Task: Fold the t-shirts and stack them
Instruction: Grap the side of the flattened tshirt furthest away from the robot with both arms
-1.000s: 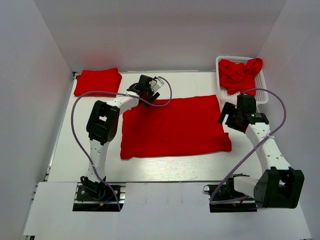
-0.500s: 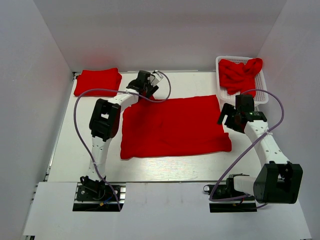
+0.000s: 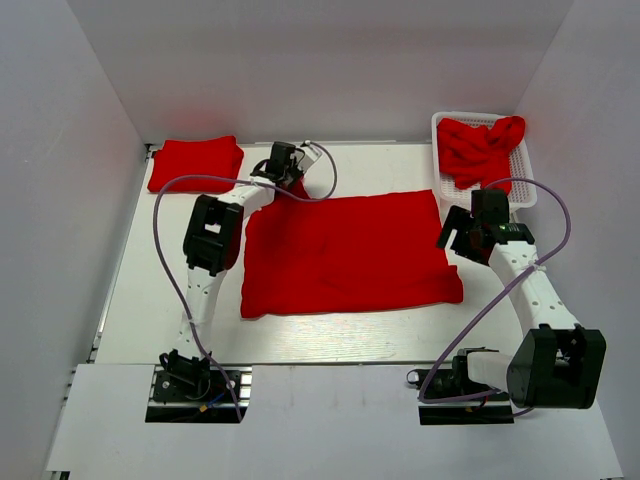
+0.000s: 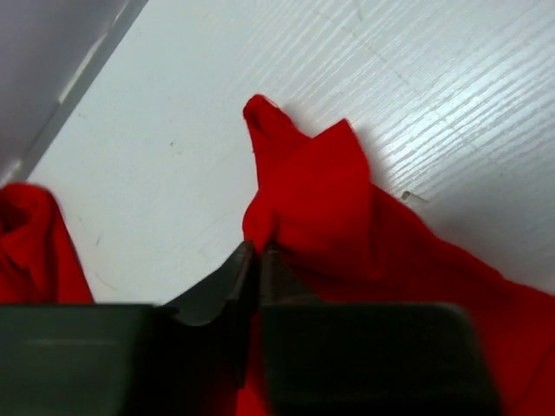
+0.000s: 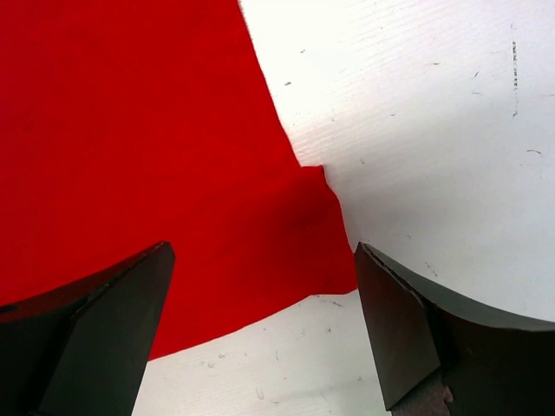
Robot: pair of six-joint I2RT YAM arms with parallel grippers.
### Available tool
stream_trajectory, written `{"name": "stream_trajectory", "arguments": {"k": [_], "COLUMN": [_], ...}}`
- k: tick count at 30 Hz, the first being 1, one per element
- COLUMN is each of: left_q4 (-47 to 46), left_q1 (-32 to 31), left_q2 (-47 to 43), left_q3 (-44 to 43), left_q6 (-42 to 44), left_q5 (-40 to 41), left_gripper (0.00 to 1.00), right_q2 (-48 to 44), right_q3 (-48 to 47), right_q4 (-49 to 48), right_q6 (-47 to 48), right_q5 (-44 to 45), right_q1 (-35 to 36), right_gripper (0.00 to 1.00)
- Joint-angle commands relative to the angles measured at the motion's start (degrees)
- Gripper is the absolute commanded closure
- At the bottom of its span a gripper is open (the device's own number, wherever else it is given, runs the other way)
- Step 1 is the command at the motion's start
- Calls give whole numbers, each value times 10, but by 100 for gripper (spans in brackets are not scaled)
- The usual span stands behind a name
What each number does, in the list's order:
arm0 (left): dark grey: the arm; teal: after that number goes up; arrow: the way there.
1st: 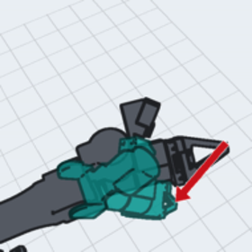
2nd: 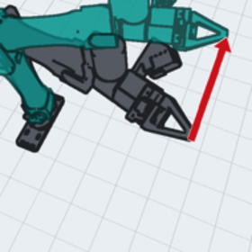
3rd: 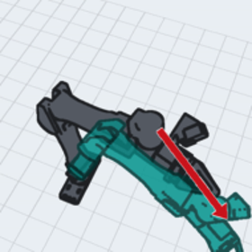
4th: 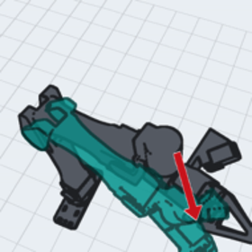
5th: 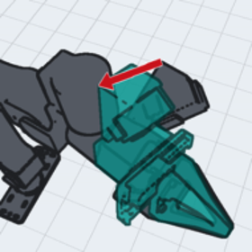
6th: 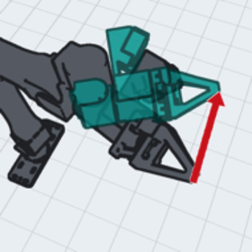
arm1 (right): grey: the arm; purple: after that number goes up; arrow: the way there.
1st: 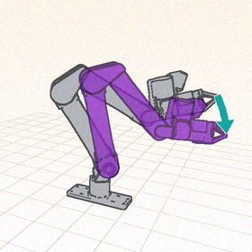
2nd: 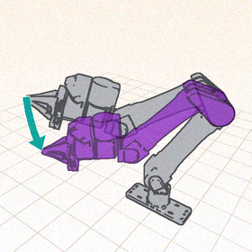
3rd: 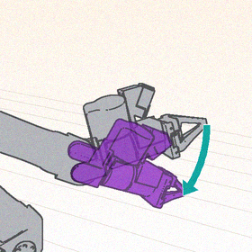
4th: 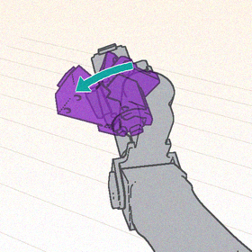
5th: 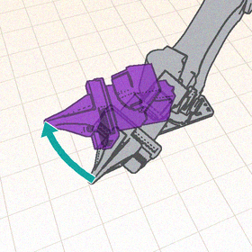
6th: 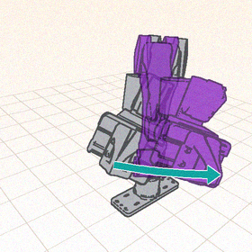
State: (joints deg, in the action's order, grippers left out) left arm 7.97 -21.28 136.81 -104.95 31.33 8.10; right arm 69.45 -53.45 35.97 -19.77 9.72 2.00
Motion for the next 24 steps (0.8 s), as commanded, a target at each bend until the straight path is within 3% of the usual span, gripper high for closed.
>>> {"name": "stream_trajectory", "arguments": {"k": [1, 3, 7, 11, 20, 24], "left_q4": [1, 1, 1, -51, -53, -68], "left_q1": [9, 15, 21, 34, 62, 72], "left_q2": [-9, -15, -34, -80, -110, -110], "left_q3": [-31, -36, -36, 38, 69, 68], "left_q6": [-28, -43, -75, -115, -252, -290], "left_q5": [-44, -49, -55, -64, -106, -172], "left_gripper": [86, 100, 100, 100, 100, 100], "right_q2": [-9, -5, 10, 38, 181, 265], "right_q3": [-13, -15, -39, -91, -211, -324], "right_q4": [-12, -18, -24, -32, -18, -14], "right_q6": [-6, -5, 10, 19, -9, -23], "right_q5": [5, -3, -8, -4, 39, 51], "right_q1": [0, 3, 9, 30, 102, 119], "right_gripper": [10, 10, 10, 10, 11, 10]}}
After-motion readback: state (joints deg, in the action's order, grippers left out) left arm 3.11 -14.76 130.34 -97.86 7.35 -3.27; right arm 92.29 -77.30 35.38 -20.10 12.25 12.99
